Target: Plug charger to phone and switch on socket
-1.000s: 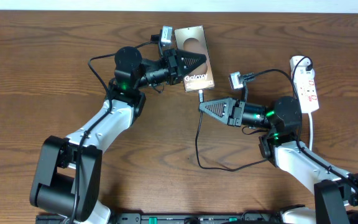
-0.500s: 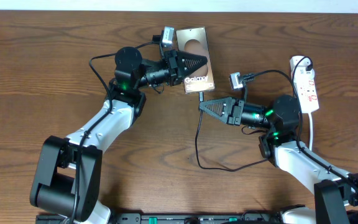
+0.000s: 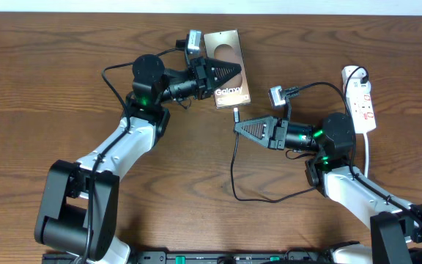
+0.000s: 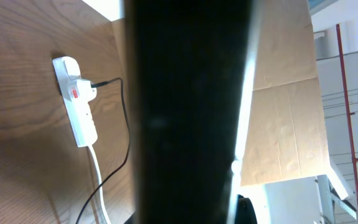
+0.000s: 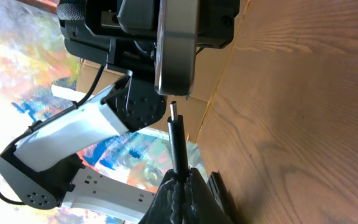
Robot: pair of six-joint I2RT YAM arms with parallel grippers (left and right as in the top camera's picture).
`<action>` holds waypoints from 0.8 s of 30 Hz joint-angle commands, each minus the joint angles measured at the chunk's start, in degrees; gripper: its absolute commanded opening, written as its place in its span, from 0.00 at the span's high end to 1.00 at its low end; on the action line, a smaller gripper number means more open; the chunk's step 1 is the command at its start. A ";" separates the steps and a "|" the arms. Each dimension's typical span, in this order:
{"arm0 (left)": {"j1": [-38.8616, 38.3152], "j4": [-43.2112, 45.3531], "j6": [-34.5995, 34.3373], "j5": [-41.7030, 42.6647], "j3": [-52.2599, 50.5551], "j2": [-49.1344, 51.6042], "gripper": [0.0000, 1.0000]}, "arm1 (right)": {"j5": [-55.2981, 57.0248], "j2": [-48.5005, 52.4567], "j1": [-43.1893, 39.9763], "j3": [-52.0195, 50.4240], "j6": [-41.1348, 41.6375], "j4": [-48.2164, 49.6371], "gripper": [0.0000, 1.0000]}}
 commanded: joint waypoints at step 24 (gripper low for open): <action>-0.70 0.98 1.38 1.38 1.11 -0.63 0.93 | -0.92 -0.04 -0.24 0.02 0.96 1.73 0.99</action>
